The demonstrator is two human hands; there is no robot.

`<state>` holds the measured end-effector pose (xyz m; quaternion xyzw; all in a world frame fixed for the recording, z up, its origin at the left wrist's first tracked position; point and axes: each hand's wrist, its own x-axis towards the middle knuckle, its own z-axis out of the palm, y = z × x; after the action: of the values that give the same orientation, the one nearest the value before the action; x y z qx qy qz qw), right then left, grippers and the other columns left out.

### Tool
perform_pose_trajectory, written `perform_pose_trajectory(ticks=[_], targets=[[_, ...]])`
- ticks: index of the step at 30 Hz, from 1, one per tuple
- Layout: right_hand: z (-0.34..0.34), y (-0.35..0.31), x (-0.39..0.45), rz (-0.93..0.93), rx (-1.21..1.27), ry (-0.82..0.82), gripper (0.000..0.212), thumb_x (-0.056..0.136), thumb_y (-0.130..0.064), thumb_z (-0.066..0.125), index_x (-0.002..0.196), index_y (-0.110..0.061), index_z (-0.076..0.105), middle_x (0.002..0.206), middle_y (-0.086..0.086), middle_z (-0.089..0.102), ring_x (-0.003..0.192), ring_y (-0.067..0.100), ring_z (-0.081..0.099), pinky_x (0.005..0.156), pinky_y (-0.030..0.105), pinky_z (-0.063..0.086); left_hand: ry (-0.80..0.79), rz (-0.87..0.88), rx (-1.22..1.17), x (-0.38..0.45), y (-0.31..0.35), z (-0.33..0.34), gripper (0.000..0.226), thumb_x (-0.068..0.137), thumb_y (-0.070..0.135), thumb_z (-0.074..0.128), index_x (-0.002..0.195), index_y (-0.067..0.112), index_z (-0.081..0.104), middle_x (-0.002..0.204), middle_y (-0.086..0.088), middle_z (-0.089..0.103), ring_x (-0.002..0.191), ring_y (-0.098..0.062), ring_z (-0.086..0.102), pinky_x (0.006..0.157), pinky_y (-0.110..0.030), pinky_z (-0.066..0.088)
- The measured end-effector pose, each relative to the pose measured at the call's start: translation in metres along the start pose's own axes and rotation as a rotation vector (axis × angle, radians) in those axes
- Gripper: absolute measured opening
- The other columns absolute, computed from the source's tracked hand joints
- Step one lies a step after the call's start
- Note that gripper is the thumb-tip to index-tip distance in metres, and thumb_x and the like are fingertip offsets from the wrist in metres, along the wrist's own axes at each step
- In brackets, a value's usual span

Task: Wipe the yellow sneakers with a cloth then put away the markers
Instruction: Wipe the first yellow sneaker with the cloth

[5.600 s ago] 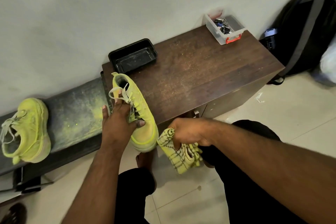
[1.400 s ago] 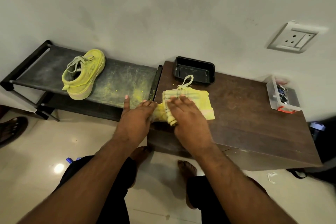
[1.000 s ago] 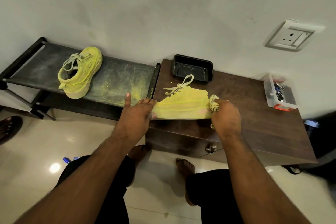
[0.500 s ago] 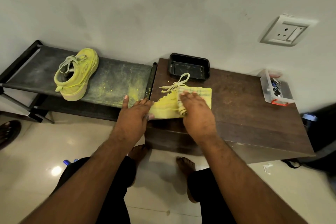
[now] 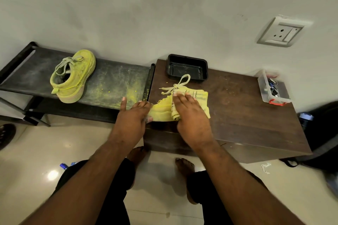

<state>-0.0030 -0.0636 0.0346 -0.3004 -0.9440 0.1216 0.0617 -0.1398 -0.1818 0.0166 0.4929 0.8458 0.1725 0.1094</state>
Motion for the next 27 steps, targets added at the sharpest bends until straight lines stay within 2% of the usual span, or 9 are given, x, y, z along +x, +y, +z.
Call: perform_pose_trajectory(ticks=[3,6,9,13,15,17,20,23,27], targets=[[0.013,-0.011,0.000,-0.042,-0.091,-0.040,0.079,0.085,-0.001,0.051,0.152,-0.013,0.011,0.161,0.006,0.007,0.148,0.023,-0.002,0.117,0.034,-0.008,-0.019,0.000,0.032,-0.004,-0.001,0.001,0.049,0.098,0.023,0.047,0.145,0.019,0.036,0.148,0.004,0.041,0.142,-0.009,0.026,0.114,-0.037,-0.015],[0.011,-0.002,0.000,-0.021,-0.109,-0.053,0.078,0.086,-0.002,0.049,0.152,-0.015,0.009,0.161,0.002,0.008,0.148,0.020,-0.001,0.119,0.033,-0.006,-0.033,-0.004,0.059,-0.004,-0.001,0.001,0.050,0.099,0.025,0.044,0.147,0.022,0.030,0.151,0.008,0.035,0.144,-0.006,0.020,0.114,-0.038,-0.016],[0.001,0.029,0.011,0.218,-0.114,0.015,0.070,0.087,0.000,0.048,0.150,-0.013,0.023,0.156,0.006,0.026,0.146,0.024,0.018,0.120,0.036,0.013,-0.053,-0.016,0.079,-0.002,0.001,0.000,0.050,0.101,0.026,0.040,0.149,0.024,0.026,0.154,0.009,0.030,0.144,-0.005,0.016,0.115,-0.039,-0.016],[-0.014,0.060,0.012,0.523,0.039,0.136,0.052,0.084,0.003,0.048,0.135,-0.009,0.049,0.137,0.013,0.053,0.130,0.030,0.045,0.108,0.044,0.039,-0.043,-0.020,0.076,-0.002,0.002,0.000,0.050,0.100,0.025,0.041,0.148,0.024,0.027,0.153,0.009,0.031,0.144,-0.006,0.017,0.114,-0.039,-0.016],[-0.019,0.047,0.005,0.419,0.079,0.170,0.062,0.083,0.004,0.051,0.143,-0.011,0.041,0.146,0.008,0.044,0.137,0.024,0.036,0.115,0.037,0.029,-0.054,-0.026,0.099,-0.001,0.003,0.001,0.050,0.101,0.027,0.039,0.149,0.025,0.025,0.154,0.009,0.029,0.145,-0.005,0.015,0.114,-0.040,-0.017],[-0.018,0.015,-0.001,0.172,0.068,0.124,0.072,0.081,0.006,0.052,0.148,-0.012,0.031,0.154,0.004,0.032,0.144,0.018,0.023,0.118,0.027,0.012,-0.052,-0.035,0.101,-0.001,0.003,0.002,0.050,0.101,0.027,0.038,0.149,0.025,0.024,0.154,0.009,0.029,0.145,-0.005,0.016,0.114,-0.040,-0.017],[0.000,-0.028,-0.005,-0.128,-0.038,-0.065,0.078,0.081,0.002,0.053,0.150,-0.013,0.021,0.157,0.004,0.022,0.147,0.020,0.010,0.119,0.031,0.002,-0.020,-0.030,0.100,-0.003,0.002,0.002,0.050,0.100,0.020,0.039,0.149,0.026,0.026,0.153,0.011,0.032,0.143,-0.004,0.019,0.114,-0.039,-0.017],[0.007,-0.019,0.004,-0.103,-0.103,-0.071,0.073,0.084,-0.001,0.052,0.150,-0.018,0.023,0.157,0.001,0.024,0.147,0.020,0.011,0.120,0.036,0.006,-0.015,-0.042,0.072,-0.006,0.003,0.001,0.048,0.101,0.024,0.038,0.148,0.026,0.027,0.153,0.010,0.032,0.144,-0.005,0.019,0.113,-0.038,-0.019],[-0.002,0.032,0.026,0.112,-0.174,0.005,0.060,0.089,-0.005,0.049,0.146,-0.020,0.035,0.152,-0.001,0.036,0.143,0.022,0.026,0.119,0.037,0.020,-0.007,-0.041,0.055,-0.004,0.004,0.000,0.048,0.102,0.029,0.037,0.149,0.027,0.026,0.153,0.010,0.031,0.144,-0.006,0.018,0.111,-0.038,-0.022]])
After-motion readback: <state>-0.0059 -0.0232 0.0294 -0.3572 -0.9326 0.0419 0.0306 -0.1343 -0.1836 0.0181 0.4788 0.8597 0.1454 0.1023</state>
